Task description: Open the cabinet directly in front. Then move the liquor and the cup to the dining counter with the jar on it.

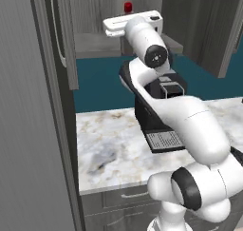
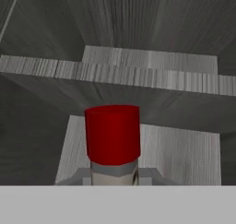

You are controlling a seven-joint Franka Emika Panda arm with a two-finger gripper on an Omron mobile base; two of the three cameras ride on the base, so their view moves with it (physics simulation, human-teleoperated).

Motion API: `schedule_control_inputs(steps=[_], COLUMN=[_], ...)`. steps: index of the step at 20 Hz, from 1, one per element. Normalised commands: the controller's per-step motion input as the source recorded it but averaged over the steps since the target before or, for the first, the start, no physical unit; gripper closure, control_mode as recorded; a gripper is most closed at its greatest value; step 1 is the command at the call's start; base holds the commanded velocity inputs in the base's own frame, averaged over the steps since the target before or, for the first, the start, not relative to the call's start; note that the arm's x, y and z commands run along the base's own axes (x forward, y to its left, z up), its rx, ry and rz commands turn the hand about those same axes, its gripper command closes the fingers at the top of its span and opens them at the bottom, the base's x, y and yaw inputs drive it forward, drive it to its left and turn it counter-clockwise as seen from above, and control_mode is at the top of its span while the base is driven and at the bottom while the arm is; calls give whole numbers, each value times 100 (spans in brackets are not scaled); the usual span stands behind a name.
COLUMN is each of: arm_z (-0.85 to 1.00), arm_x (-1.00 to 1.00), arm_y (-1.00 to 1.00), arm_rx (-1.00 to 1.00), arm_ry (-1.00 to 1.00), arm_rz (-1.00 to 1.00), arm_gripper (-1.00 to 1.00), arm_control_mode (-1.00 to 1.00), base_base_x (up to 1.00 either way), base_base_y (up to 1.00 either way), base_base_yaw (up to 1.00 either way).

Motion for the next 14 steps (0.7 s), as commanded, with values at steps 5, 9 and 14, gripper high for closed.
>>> schedule_control_inputs(steps=[5,9,14], arm_z=[-75,-100,-83], arm_x=[-100,-100,-100], arm_y=[0,-11,-74], arm_rx=[-2,0,4], arm_ry=[12,17,9], arm_rz=[0,0,0], arm_gripper=[100,100,100], arm_control_mode=[-100,-100,-100], base_base_x=[0,0,0], base_base_y=[0,0,0], base_base_yaw=[0,0,0])
